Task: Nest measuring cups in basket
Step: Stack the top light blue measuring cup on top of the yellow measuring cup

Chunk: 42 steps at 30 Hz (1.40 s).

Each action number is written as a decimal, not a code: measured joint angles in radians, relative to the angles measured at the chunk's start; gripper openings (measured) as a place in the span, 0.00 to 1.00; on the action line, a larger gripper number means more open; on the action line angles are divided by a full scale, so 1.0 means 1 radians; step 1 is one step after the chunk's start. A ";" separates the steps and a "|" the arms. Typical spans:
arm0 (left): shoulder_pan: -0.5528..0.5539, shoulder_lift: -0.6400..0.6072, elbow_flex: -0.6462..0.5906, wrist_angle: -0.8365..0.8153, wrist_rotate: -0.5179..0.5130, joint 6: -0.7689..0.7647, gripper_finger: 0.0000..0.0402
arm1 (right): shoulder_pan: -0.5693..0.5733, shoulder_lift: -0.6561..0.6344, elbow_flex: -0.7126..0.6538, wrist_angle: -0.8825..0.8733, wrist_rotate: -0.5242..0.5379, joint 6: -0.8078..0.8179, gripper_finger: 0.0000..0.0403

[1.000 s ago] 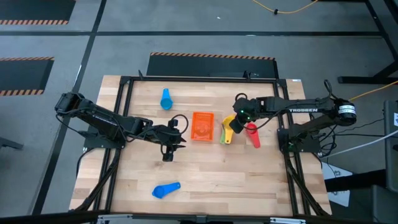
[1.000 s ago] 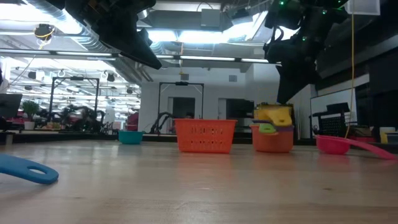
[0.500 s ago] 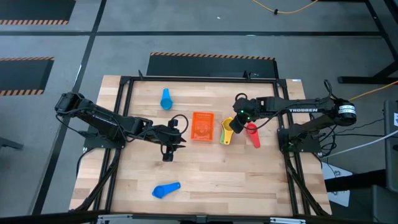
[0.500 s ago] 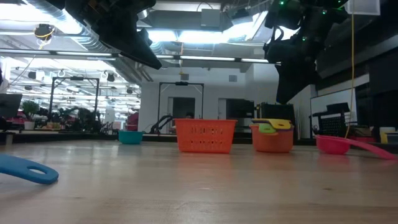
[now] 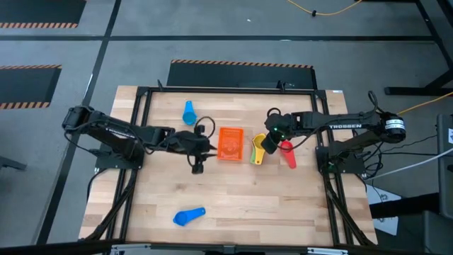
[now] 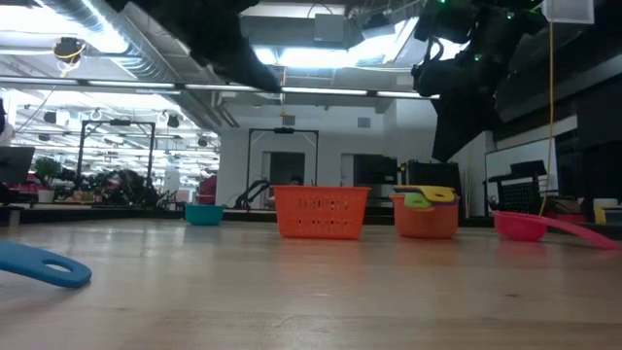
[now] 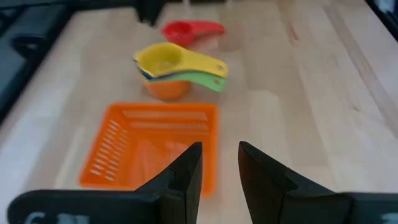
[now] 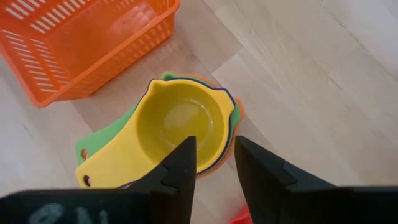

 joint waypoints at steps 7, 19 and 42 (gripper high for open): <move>0.104 0.000 0.100 -0.180 -0.048 -0.001 0.24 | 0.023 0.000 0.000 0.001 0.000 0.000 0.29; 0.373 0.007 0.135 -0.452 -0.032 -0.004 0.24 | 0.073 0.000 0.000 0.008 0.000 0.000 0.29; 0.609 0.236 0.135 -0.498 0.103 -0.084 0.24 | 0.092 0.000 0.000 0.026 0.001 -0.002 0.29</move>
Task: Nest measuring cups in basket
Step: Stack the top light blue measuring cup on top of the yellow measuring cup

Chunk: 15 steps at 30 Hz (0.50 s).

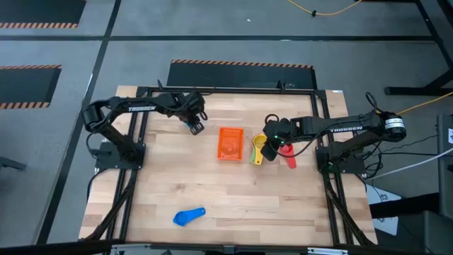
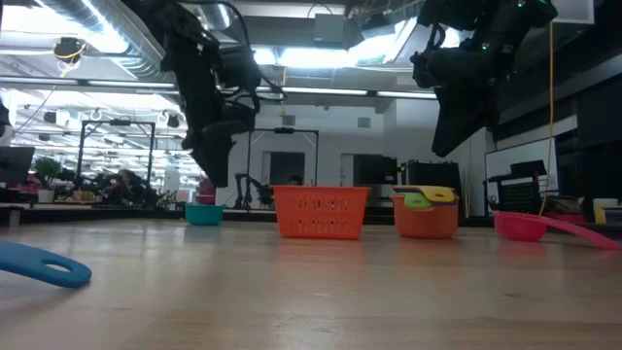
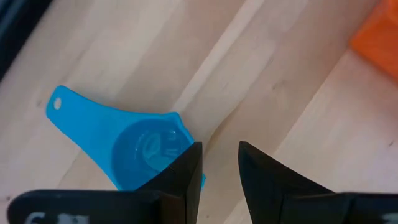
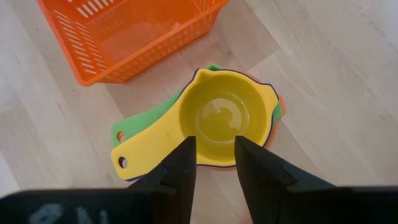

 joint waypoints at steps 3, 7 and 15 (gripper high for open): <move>-0.001 0.023 0.000 0.000 -0.004 0.000 0.24 | 0.000 0.000 0.000 0.000 0.000 0.000 0.29; -0.001 0.034 0.000 0.001 -0.028 0.000 0.24 | 0.000 0.000 0.000 0.000 0.000 -0.001 0.29; -0.001 0.034 0.000 0.001 -0.076 -0.042 0.24 | 0.000 0.000 0.000 0.000 0.000 -0.001 0.29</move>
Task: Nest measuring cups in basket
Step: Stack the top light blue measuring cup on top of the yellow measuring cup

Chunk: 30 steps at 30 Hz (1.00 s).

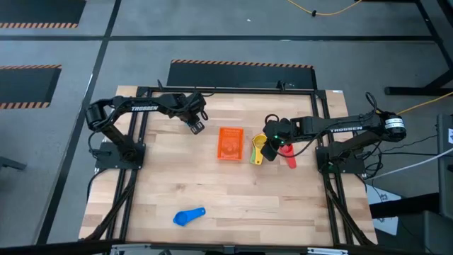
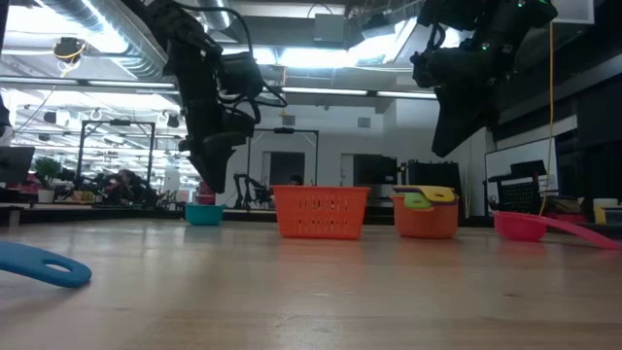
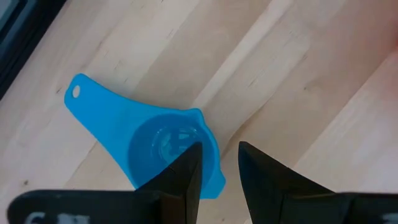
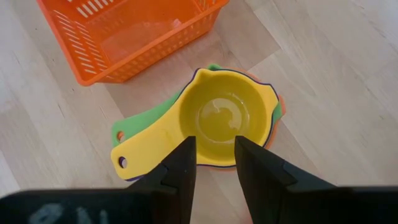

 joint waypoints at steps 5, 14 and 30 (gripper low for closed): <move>0.000 0.000 0.000 0.004 -0.010 -0.001 0.24 | 0.000 0.000 0.000 0.000 0.000 0.000 0.29; 0.000 0.000 0.000 0.013 -0.027 -0.003 0.24 | 0.000 0.000 0.000 0.000 0.000 0.000 0.29; 0.001 0.000 -0.001 0.033 -0.050 -0.004 0.24 | 0.000 0.000 0.000 0.003 0.000 0.000 0.29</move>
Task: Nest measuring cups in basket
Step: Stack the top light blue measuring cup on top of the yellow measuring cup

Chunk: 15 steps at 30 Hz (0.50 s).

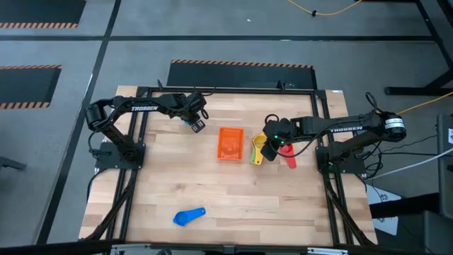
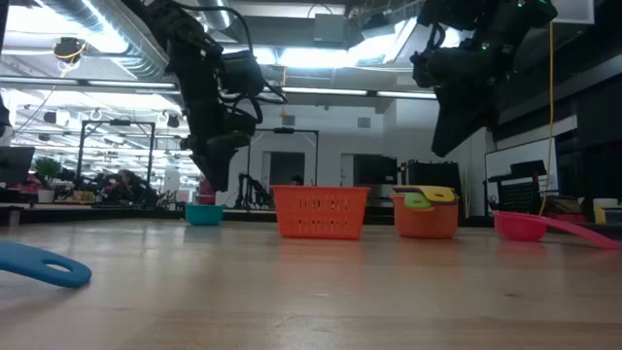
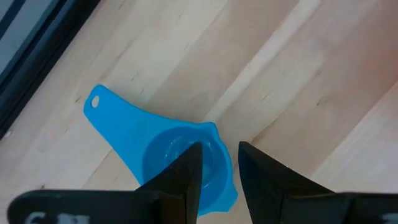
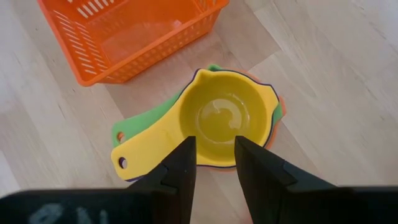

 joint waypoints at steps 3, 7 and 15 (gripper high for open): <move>0.001 0.008 0.000 0.004 -0.001 0.000 0.24 | 0.000 0.000 0.000 0.008 0.000 0.000 0.29; 0.007 0.055 0.000 0.007 0.002 -0.004 0.24 | 0.000 0.000 0.000 0.019 0.000 0.000 0.29; 0.006 0.174 -0.001 0.033 -0.004 0.016 0.24 | 0.000 0.000 0.000 0.020 0.000 -0.001 0.29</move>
